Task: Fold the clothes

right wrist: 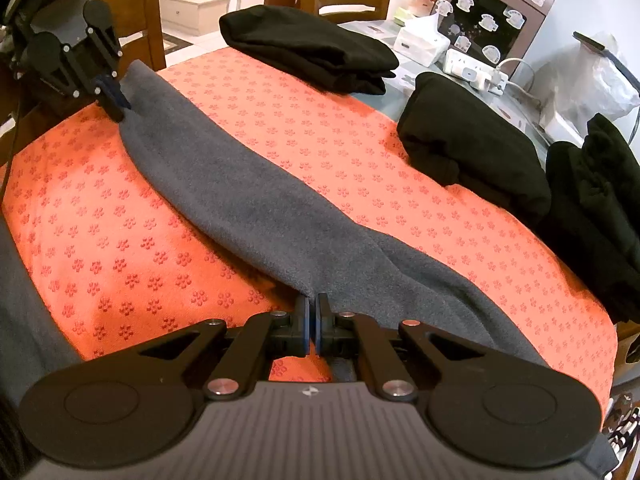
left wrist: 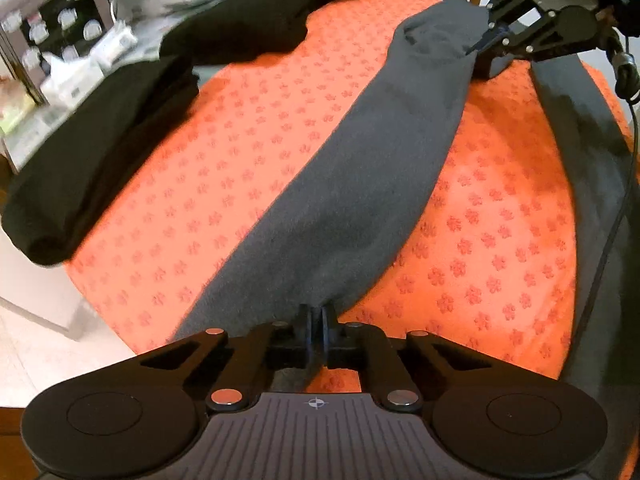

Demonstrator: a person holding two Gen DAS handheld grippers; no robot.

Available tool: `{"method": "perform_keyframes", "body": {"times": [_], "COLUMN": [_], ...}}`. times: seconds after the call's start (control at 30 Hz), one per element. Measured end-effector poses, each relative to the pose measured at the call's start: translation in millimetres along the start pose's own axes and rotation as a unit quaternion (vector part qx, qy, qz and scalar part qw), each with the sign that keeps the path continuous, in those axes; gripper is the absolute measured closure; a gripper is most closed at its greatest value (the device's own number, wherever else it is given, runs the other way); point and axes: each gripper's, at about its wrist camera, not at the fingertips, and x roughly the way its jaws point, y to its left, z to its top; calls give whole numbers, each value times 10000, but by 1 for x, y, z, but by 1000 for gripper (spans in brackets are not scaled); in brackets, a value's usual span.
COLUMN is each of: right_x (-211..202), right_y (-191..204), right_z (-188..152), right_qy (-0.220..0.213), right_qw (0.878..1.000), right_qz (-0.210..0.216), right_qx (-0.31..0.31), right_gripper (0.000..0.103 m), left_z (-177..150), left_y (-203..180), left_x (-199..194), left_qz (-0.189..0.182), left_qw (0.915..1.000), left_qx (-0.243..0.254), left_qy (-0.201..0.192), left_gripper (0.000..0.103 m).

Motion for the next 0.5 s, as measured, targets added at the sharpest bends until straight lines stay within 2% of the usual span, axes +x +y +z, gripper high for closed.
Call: {"method": "perform_keyframes", "body": {"times": [0.27, 0.33, 0.4, 0.47, 0.5], "right_x": [-8, -10, -14, -18, -19], "right_y": [-5, -8, -13, -14, -13], "right_z": [1, 2, 5, 10, 12], "right_qy": [42, 50, -125, -290, -289], "right_qw": [9998, 9997, 9999, 9989, 9987], "right_qz": [155, 197, -30, -351, -412], "right_qx": [-101, -107, 19, 81, 51], "right_gripper": [100, 100, 100, 100, 100], "left_z": [13, 17, 24, 31, 31], "left_y": [7, 11, 15, 8, 0], "left_x": [-39, -45, -48, -48, -46], "left_qz": [170, 615, 1024, 982, 787], "left_qw": [9985, 9952, 9893, 9914, 9946], "left_qx": [-262, -367, -498, -202, 118], "left_qy": [-442, -661, -910, -844, -663], "left_gripper": [97, 97, 97, 97, 97]}}
